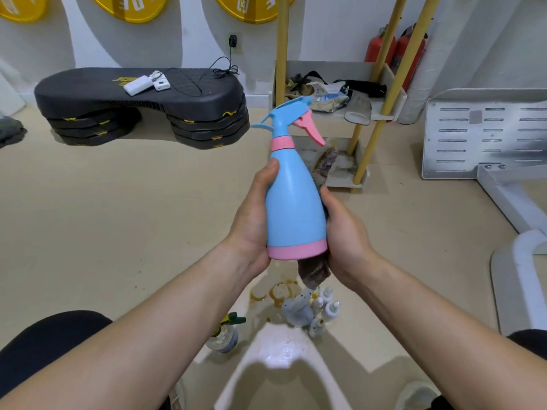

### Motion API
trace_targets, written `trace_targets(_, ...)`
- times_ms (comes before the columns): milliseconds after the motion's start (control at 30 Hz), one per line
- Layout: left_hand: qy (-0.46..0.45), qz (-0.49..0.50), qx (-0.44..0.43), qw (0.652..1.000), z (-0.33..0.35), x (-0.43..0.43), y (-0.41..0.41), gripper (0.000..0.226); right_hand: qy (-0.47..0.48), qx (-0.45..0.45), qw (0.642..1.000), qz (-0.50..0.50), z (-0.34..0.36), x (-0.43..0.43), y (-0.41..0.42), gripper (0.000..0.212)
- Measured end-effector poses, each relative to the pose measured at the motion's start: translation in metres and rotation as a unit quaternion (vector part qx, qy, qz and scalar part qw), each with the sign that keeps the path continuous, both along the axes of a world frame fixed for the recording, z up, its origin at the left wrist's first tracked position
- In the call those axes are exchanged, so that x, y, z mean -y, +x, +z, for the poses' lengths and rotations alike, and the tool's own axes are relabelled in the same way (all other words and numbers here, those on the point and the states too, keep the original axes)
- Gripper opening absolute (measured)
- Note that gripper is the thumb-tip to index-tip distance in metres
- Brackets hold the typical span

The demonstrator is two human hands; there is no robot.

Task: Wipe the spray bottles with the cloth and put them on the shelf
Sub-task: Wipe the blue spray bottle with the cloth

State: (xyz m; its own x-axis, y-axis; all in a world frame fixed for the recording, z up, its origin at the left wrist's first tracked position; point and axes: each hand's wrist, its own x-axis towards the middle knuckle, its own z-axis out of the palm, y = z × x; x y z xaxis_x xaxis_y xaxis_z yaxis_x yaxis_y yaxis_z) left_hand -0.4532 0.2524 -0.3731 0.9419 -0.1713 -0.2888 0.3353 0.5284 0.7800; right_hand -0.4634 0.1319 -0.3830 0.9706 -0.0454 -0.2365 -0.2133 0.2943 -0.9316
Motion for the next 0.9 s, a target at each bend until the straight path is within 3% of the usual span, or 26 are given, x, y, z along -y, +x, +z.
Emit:
trace_targets(67, 0.011, 0.03, -0.002, 0.999, 0.0, -0.004, 0.002, 0.046, -0.033, 0.054, 0.998, 0.02, -0.005, 0.0, -0.006, 0.023)
trace_targets(233, 0.223, 0.166, 0.043, 0.96, -0.005, -0.007, 0.01, 0.035, -0.183, 0.23, 0.954, 0.066, -0.002, -0.002, -0.017, 0.024)
trace_targets(300, 0.226, 0.137, 0.057, 0.963, -0.004, -0.004, 0.008, 0.029, -0.255, 0.31, 0.913, 0.073, 0.003, 0.001, -0.012, 0.021)
trace_targets(367, 0.181, 0.08, 0.032, 0.98, 0.0, 0.0, 0.003, 0.023, -0.31, 0.337, 0.886, 0.078, 0.006, 0.002, -0.008, 0.012)
trace_targets(467, 0.149, 0.028, 0.026, 0.988, 0.002, 0.004, -0.002, 0.033, -0.307, 0.277, 0.906, 0.091, 0.006, -0.004, -0.006, 0.024)
trace_targets(600, 0.196, 0.041, 0.044, 0.979, -0.005, 0.006, -0.006, 0.061, -0.089, 0.135, 0.984, 0.076, 0.009, 0.0, -0.002, 0.02)
trace_targets(767, 0.159, 0.074, -0.001, 0.985, -0.012, 0.009, -0.008, 0.066, -0.019, 0.044, 0.994, 0.093, 0.004, 0.009, 0.002, 0.024)
trace_targets(900, 0.082, 0.12, -0.055, 0.988, -0.012, -0.004, 0.006, 0.068, 0.001, -0.021, 0.999, 0.04, -0.008, -0.003, -0.004, 0.024)
